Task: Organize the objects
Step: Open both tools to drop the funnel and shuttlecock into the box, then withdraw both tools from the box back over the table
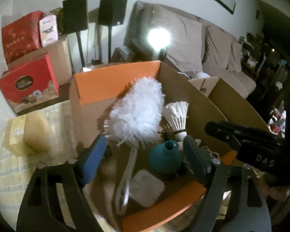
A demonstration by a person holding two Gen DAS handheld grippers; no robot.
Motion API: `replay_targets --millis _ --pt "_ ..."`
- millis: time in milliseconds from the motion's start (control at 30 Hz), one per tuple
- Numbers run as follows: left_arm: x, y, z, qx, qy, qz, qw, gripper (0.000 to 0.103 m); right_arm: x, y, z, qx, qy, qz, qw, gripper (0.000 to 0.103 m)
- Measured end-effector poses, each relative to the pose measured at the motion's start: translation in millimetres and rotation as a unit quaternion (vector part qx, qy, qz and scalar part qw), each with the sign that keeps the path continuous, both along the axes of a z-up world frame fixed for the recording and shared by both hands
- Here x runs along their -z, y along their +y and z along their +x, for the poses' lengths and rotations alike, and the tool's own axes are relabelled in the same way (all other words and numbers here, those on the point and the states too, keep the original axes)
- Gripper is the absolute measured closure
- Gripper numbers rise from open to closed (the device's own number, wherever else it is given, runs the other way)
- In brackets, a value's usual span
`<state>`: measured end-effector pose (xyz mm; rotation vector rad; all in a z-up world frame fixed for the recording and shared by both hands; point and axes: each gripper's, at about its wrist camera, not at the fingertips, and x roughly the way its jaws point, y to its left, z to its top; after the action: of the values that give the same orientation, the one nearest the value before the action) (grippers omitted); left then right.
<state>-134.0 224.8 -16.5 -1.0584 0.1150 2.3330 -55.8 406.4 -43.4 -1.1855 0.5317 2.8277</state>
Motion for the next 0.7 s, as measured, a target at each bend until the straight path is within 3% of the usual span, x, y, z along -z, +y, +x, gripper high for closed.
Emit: replay_targets --millis 167,300,700 --pt "-10.7 -13.7 3.4 -0.026 0.015 -0.008 0.9995 0.01 -8.7 -13.4 2.1 -0.013 0.01 0.002 1.0 0.05" --pt "-18.3 -30.8 5.9 -0.046 0.019 0.006 0.9988 0.003 -11.1 -19.4 2.4 -0.019 0.009 -0.008 1.0 0.029" --pt "-22.8 -78.8 10.5 -0.093 0.017 0.009 0.9955 0.0 -24.7 -48.8 10.3 -0.03 0.024 0.027 0.999 0.007"
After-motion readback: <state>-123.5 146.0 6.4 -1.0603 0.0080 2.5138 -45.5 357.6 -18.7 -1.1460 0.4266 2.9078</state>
